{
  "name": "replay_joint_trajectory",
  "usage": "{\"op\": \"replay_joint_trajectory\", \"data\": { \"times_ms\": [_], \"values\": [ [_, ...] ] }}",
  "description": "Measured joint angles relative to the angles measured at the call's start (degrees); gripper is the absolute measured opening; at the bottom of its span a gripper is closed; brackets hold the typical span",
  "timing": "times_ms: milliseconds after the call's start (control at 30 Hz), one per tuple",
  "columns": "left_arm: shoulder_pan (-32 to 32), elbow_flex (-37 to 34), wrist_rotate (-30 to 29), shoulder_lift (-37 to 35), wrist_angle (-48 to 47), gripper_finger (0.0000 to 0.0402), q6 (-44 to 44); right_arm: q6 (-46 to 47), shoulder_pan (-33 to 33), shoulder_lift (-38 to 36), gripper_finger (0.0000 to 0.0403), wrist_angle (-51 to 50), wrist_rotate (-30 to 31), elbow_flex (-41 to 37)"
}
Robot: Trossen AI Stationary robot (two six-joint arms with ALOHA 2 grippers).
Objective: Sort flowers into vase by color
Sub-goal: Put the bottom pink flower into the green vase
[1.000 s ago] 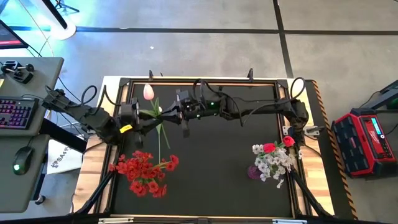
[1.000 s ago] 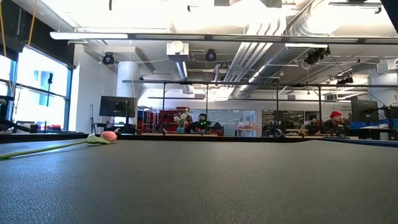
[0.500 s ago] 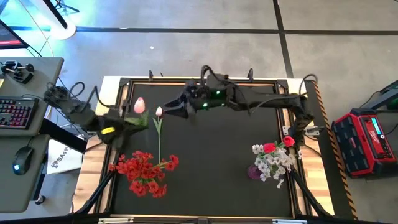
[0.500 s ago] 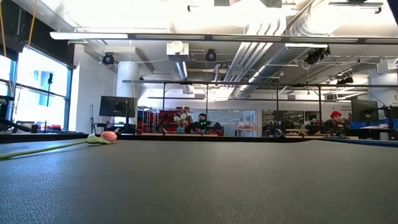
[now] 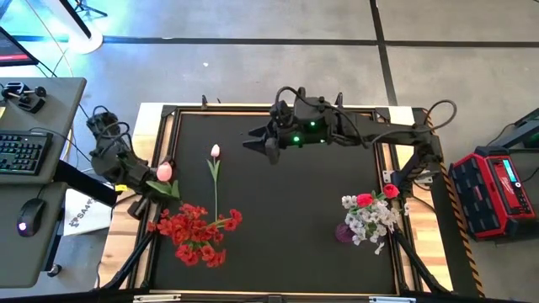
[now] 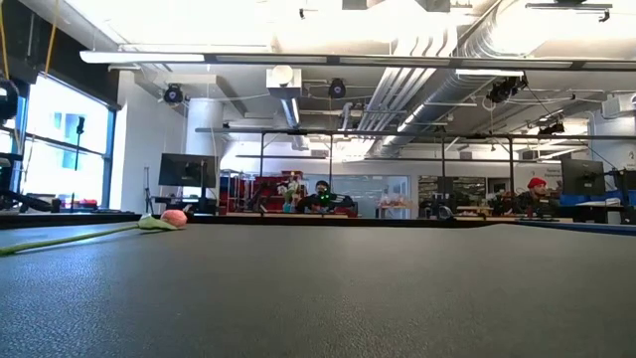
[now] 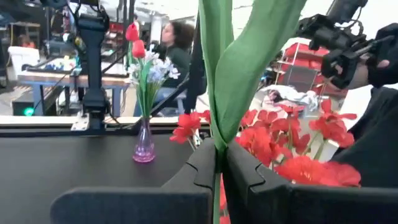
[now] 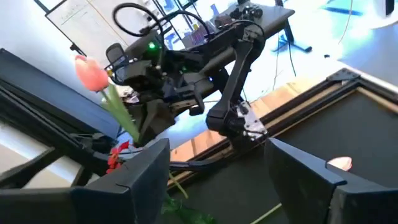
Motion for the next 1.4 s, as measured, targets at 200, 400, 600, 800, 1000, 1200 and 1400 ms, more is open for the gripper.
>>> {"op": "replay_joint_trajectory", "data": {
  "times_ms": [200, 400, 600, 800, 1000, 1200, 1400],
  "values": [
    [-0.6, -6.7, 0.5, -2.2, 4.6, 0.0000, -1.6, 1.6, 0.0, -0.1, 0.0249, -1.8, 0.0, 0.0],
    [-0.6, -11.7, 0.6, -2.1, 9.2, 0.0000, -3.9, 3.0, 0.0, -0.1, 0.0249, -2.4, 0.1, 0.0],
    [-0.6, -12.9, 0.6, -2.2, 11.1, 0.0000, -4.4, 3.0, 0.0, -0.1, 0.0249, -2.4, 0.9, 0.0],
    [-0.6, -11.6, -0.2, -2.4, 14.2, 0.0000, -3.4, 2.9, 0.0, -0.1, 0.0249, -2.8, 1.6, 0.0],
    [-0.5, -8.2, -1.4, -2.5, 14.6, 0.0000, -2.7, 2.9, 0.0, -0.1, 0.0249, -3.0, 1.9, 0.0],
    [-0.5, -7.8, -1.0, -2.4, 11.2, 0.0000, -7.6, 2.9, 0.0, -0.1, 0.0249, -3.1, 1.9, 0.0],
    [-0.5, -7.8, 0.1, -2.4, 4.9, 0.0000, -10.0, 2.6, 0.0, -0.1, 0.0249, -3.1, 1.9, 0.0]
  ]
}}
